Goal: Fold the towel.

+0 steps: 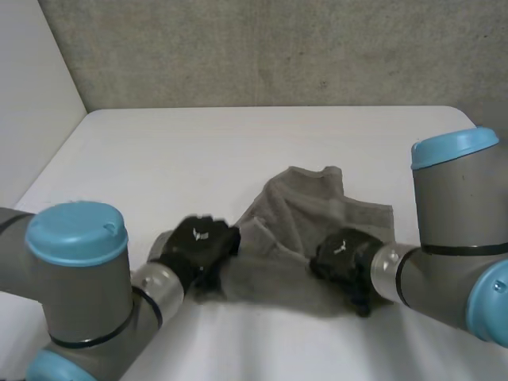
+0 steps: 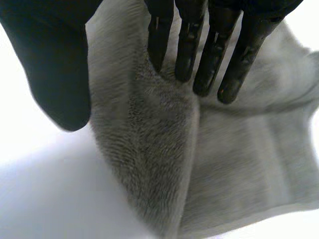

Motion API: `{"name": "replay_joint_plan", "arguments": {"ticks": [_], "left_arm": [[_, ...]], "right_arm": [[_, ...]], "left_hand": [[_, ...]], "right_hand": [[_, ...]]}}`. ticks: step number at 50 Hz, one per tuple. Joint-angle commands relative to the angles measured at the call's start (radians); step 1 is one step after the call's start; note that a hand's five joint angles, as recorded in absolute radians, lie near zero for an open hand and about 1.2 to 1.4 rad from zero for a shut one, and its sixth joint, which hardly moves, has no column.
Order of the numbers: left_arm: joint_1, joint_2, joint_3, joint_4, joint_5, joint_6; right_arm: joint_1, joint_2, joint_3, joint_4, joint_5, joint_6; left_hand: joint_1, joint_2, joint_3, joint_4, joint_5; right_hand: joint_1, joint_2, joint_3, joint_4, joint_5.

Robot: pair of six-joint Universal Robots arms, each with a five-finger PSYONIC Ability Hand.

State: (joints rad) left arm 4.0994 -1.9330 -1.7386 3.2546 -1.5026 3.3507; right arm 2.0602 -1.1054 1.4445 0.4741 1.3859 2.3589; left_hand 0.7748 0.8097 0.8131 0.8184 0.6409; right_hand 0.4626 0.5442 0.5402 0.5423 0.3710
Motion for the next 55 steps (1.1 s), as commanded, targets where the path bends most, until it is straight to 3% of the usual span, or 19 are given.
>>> {"name": "replay_joint_plan", "arguments": {"ticks": [1, 9, 14, 22, 26, 30, 37, 41, 50, 52, 55], "left_arm": [[-0.007, 0.042, 0.019, -0.088, -0.028, 0.007], [0.005, 0.155, 0.088, -0.078, -0.016, 0.009], [0.032, 0.14, 0.159, -0.079, -0.002, 0.015], [0.09, -0.075, 0.317, -0.173, 0.047, 0.036], [0.117, -0.176, 0.386, -0.292, 0.055, 0.085], [0.13, -0.195, 0.384, -0.366, 0.05, 0.148], [0.128, -0.178, 0.355, -0.383, 0.044, 0.165], [0.136, -0.123, 0.321, -0.381, 0.044, 0.168], [0.137, -0.106, 0.26, -0.386, 0.042, 0.173], [0.139, -0.101, 0.251, -0.385, 0.042, 0.177], [0.147, -0.087, 0.251, -0.385, 0.039, 0.188]], "right_arm": [[-0.003, -0.054, 0.017, -0.131, -0.004, 0.161], [-0.098, -0.137, 0.074, -0.262, -0.027, 0.364], [-0.178, -0.166, 0.129, -0.275, -0.1, 0.437], [-0.244, -0.168, 0.204, -0.278, -0.146, 0.436], [-0.259, -0.169, 0.231, -0.279, -0.159, 0.43], [-0.278, -0.169, 0.257, -0.284, -0.171, 0.422], [-0.295, -0.162, 0.249, -0.282, -0.18, 0.378], [-0.292, -0.152, 0.244, -0.282, -0.179, 0.361], [-0.281, -0.125, 0.228, -0.282, -0.177, 0.347], [-0.281, -0.122, 0.221, -0.282, -0.177, 0.345], [-0.281, -0.107, 0.197, -0.273, -0.179, 0.339]], "left_hand": [[-0.282, -0.317, -0.321, -0.326, -0.323], [-0.335, -0.37, -0.374, -0.379, -0.376], [-0.42, -0.455, -0.459, -0.464, -0.461], [-0.412, -0.446, -0.45, -0.455, -0.452], [-0.362, -0.397, -0.4, -0.405, -0.402], [-0.227, -0.262, -0.265, -0.27, -0.267], [-0.1, -0.135, -0.139, -0.144, -0.141], [0.216, 0.181, 0.177, 0.172, 0.175], [0.407, 0.373, 0.369, 0.364, 0.367], [0.571, 0.536, 0.533, 0.527, 0.53], [0.621, 0.587, 0.583, 0.578, 0.581]], "right_hand": [[-0.052, -0.133, -0.129, -0.131, -0.135], [-0.084, -0.166, -0.162, -0.164, -0.167], [-0.084, -0.166, -0.162, -0.164, -0.167], [-0.084, -0.166, -0.162, -0.164, -0.167], [-0.084, -0.166, -0.162, -0.164, -0.167], [-0.084, -0.166, -0.162, -0.164, -0.167], [-0.087, -0.169, -0.165, -0.167, -0.17], [-0.087, -0.169, -0.165, -0.167, -0.17], [-0.087, -0.169, -0.165, -0.167, -0.17], [-0.087, -0.169, -0.165, -0.167, -0.17], [-0.087, -0.169, -0.165, -0.167, -0.17]]}}
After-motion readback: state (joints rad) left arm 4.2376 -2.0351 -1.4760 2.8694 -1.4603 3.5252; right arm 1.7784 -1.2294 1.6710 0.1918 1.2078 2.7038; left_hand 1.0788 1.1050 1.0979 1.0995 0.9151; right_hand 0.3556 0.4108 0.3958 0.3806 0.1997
